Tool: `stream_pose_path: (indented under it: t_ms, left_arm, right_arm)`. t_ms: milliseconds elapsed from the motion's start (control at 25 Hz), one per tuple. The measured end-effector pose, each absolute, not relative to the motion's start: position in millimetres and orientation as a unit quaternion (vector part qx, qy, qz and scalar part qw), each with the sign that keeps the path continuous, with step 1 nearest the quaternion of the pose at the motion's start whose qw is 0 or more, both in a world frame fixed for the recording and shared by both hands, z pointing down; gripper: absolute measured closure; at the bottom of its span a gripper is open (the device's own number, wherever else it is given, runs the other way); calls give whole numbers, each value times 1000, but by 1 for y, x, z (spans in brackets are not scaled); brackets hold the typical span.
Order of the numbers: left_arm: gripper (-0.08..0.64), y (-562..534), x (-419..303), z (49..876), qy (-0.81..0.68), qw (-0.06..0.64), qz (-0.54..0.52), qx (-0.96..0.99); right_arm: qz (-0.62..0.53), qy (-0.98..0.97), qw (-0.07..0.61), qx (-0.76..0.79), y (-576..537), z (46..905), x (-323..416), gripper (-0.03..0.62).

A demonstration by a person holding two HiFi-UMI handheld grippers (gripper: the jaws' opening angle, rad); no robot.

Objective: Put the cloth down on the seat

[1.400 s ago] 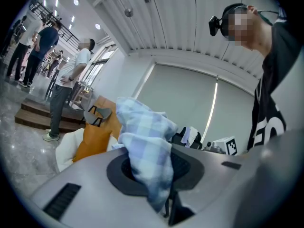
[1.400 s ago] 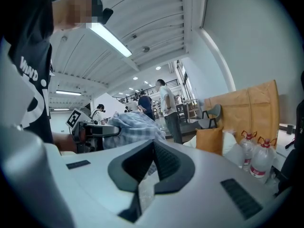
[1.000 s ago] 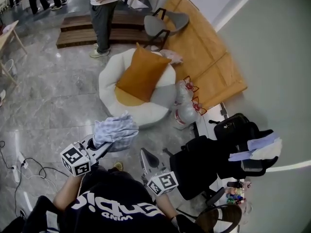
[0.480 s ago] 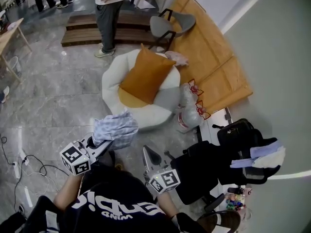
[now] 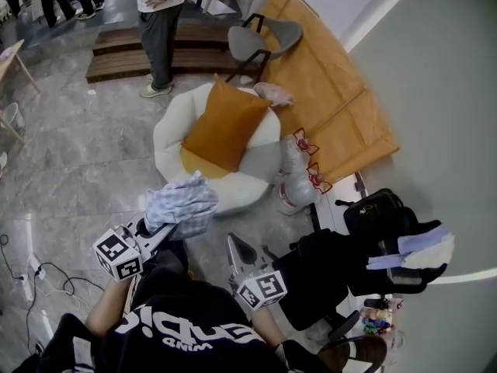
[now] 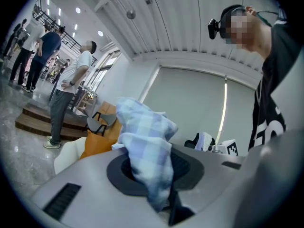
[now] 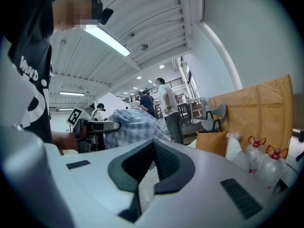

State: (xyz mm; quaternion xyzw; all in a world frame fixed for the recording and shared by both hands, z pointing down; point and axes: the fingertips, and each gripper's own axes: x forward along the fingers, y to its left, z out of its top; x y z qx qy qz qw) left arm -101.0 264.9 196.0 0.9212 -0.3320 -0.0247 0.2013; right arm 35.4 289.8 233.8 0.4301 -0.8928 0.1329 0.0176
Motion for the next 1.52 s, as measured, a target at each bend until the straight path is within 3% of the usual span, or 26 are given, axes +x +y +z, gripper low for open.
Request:
stream_pose_path:
  t_ms: [1520]
  left_arm:
    - [480,3,-154,197,-303,217,-13,928]
  right_arm:
    - [140,-876,36,460,38,226,-22,572]
